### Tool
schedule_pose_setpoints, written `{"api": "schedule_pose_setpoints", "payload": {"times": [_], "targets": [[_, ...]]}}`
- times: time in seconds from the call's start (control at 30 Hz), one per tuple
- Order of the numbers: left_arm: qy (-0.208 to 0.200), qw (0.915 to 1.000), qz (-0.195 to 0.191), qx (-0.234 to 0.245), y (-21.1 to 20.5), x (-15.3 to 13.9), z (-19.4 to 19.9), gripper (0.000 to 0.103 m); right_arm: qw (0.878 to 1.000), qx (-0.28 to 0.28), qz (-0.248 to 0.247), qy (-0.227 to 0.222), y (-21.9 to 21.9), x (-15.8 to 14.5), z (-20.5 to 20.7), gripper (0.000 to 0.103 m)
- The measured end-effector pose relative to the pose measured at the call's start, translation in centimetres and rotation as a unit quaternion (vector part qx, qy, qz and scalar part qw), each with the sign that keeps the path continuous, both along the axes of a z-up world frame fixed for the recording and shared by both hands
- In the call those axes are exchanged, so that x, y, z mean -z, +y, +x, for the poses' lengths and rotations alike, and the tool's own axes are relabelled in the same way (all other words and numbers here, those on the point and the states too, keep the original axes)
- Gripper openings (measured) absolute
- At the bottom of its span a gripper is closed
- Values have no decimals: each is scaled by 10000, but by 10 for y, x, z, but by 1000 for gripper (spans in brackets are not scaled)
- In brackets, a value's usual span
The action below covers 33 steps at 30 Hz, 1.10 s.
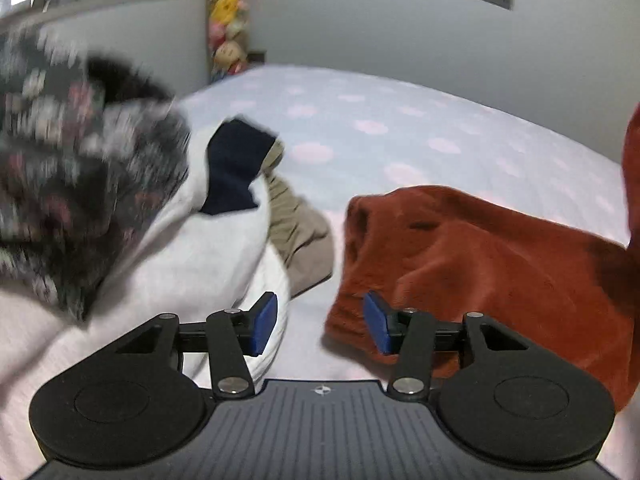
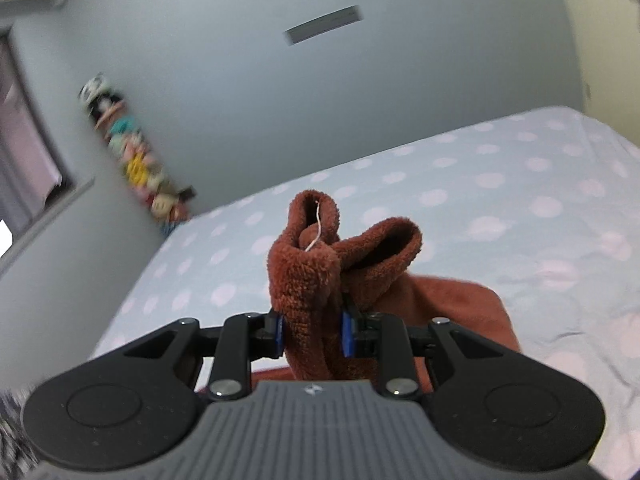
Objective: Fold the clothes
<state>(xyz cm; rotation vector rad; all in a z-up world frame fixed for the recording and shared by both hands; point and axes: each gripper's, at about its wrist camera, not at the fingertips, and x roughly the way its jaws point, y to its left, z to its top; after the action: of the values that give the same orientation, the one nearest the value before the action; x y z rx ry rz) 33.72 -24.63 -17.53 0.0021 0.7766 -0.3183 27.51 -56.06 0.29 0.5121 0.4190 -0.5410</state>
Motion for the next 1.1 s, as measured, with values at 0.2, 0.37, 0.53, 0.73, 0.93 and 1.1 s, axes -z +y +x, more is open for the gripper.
{"api": "schedule_pose_setpoints", "payload": {"times": [0.2,0.37,0.53,0.73,0.93,1.1], "targets": [[90,9994,-328,4,9,9,7,46,9987,-217,-126,443,41,58,43,28],[114,9994,-305,116,6,16,9,46,9989,-170,-125,427,28,77,45,28],[-21,9997,-234,83,2,12,9,46,9969,195,-710,269,-1,37,5,28],[-128,9998,-81,88,-3,5,3,46,9884,957,-1162,193,-53,-18,-77,28],[-203,9998,75,12,-8,5,1,46,9705,1706,-1628,492,-113,-27,-148,29],[-204,9993,311,95,-18,9,0,46,9618,2317,-1209,816,-159,15,-184,29]]}}
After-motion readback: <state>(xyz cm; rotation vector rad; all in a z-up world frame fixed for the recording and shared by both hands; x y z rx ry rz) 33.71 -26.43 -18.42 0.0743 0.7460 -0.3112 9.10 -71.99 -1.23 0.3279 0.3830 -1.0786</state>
